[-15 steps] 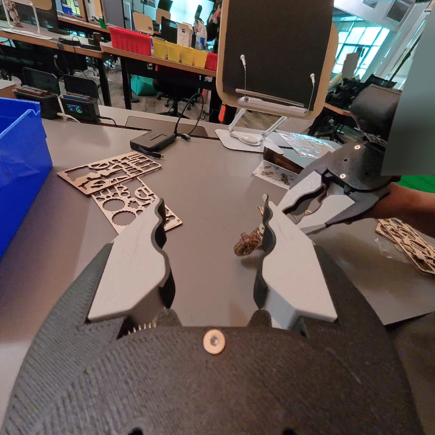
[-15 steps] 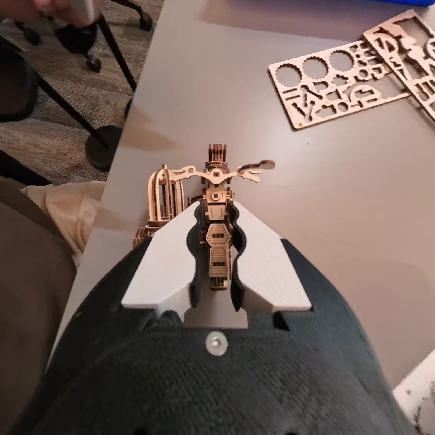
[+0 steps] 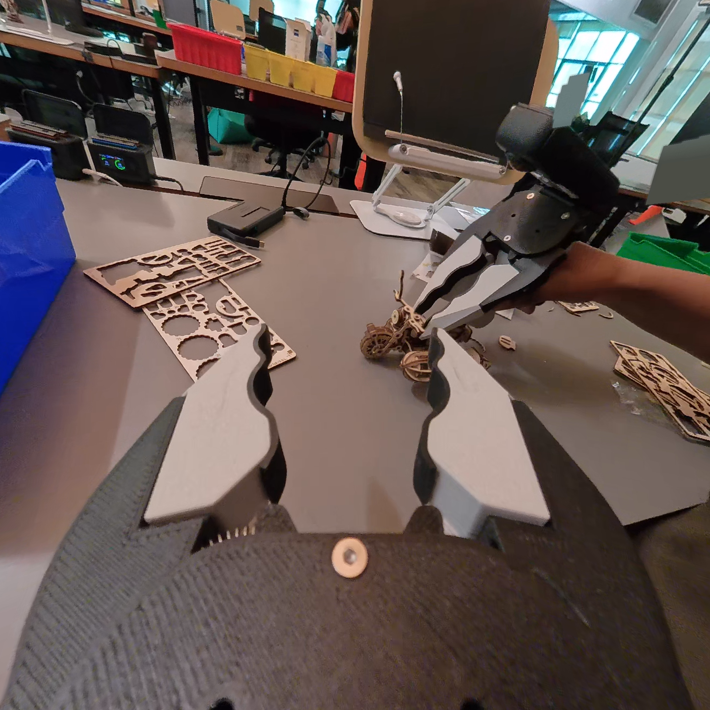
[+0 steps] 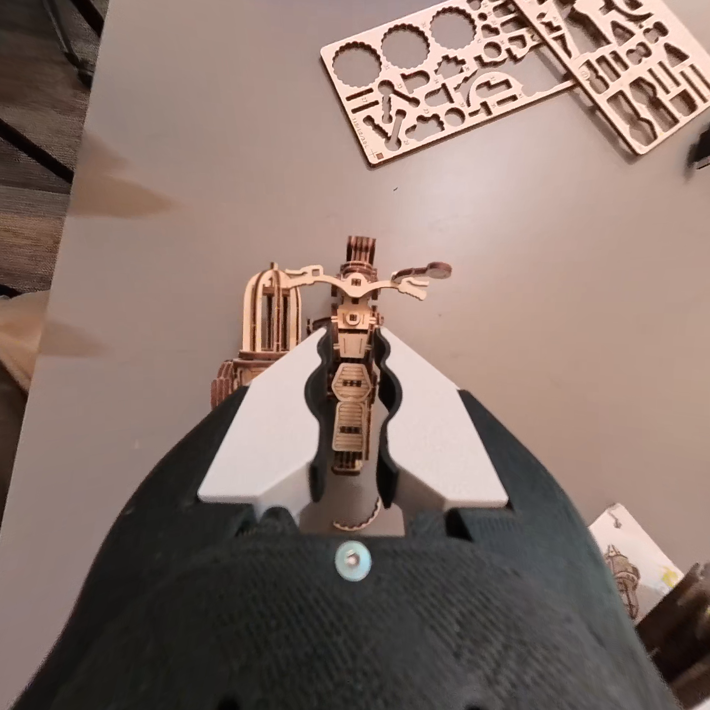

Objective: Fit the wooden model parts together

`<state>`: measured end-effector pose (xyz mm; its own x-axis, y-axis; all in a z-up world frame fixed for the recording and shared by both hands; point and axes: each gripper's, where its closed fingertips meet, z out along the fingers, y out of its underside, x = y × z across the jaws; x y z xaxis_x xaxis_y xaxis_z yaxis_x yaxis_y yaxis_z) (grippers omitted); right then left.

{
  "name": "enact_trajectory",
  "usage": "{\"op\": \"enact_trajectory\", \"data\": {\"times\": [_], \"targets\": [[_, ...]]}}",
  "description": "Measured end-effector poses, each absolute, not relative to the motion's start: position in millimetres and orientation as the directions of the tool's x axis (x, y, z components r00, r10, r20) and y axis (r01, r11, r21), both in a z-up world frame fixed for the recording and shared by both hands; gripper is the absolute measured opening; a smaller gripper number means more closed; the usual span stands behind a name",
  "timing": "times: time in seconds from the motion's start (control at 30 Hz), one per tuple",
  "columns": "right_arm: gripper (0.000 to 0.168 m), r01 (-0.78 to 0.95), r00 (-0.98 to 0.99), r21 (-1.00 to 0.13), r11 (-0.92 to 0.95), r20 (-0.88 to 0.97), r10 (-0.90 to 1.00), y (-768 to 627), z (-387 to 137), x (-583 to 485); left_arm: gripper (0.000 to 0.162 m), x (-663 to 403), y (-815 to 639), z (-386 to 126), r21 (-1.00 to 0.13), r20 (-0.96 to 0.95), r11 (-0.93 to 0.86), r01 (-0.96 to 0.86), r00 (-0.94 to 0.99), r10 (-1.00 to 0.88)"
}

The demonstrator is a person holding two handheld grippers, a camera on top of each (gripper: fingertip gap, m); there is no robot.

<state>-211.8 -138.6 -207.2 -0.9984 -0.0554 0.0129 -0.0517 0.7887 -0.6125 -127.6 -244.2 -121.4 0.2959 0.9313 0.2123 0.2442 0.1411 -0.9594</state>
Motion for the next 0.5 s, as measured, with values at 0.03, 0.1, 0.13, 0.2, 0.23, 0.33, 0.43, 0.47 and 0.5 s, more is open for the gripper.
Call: {"op": "enact_trajectory", "data": {"times": [0.03, 0.1, 0.13, 0.2, 0.23, 0.33, 0.43, 0.47, 0.5], "targets": [[0.02, -0.058, -0.998, -0.609, 0.791, 0.015, -0.061, -139.5, -208.3, -211.7, 0.081, -127.7, -244.6, -122.3, -0.959, 0.212, 0.14, 0.247, 0.295, 0.932], [0.02, -0.068, -0.997, -0.607, 0.791, 0.023, -0.068, -141.7, -208.3, -210.9, 0.081, -128.1, -244.8, -123.8, -0.957, 0.216, 0.142, 0.252, 0.296, 0.93], [0.02, -0.072, -0.997, -0.605, 0.793, 0.027, -0.071, -142.3, -208.2, -210.8, 0.081, -128.3, -244.9, -124.5, -0.956, 0.219, 0.145, 0.255, 0.296, 0.93], [0.021, -0.078, -0.997, -0.605, 0.792, 0.032, -0.073, -143.0, -208.1, -210.8, 0.081, -128.6, -244.9, -126.1, -0.954, 0.225, 0.148, 0.261, 0.297, 0.928], [0.021, -0.079, -0.997, -0.607, 0.791, 0.033, -0.074, -143.2, -207.9, -211.0, 0.081, -128.8, -245.0, -126.7, -0.953, 0.227, 0.149, 0.263, 0.297, 0.928], [0.027, -0.075, -0.997, -0.617, 0.784, 0.031, -0.072, -143.8, -206.6, -210.8, 0.081, -129.1, -245.4, -128.3, -0.951, 0.23, 0.151, 0.269, 0.296, 0.927], [0.035, -0.069, -0.997, -0.632, 0.772, 0.03, -0.065, -143.5, -202.9, -211.0, 0.081, -129.3, -246.0, -129.6, -0.95, 0.234, 0.153, 0.273, 0.294, 0.927], [0.037, -0.067, -0.998, -0.637, 0.768, 0.033, -0.06, -142.6, -201.3, -211.8, 0.081, -129.4, -246.1, -130.0, -0.949, 0.236, 0.155, 0.275, 0.293, 0.927], [0.039, -0.065, -0.998, -0.639, 0.766, 0.036, -0.054, -141.2, -199.7, -212.6, 0.081, -129.5, -246.1, -130.7, -0.948, 0.238, 0.156, 0.277, 0.292, 0.926]]}}
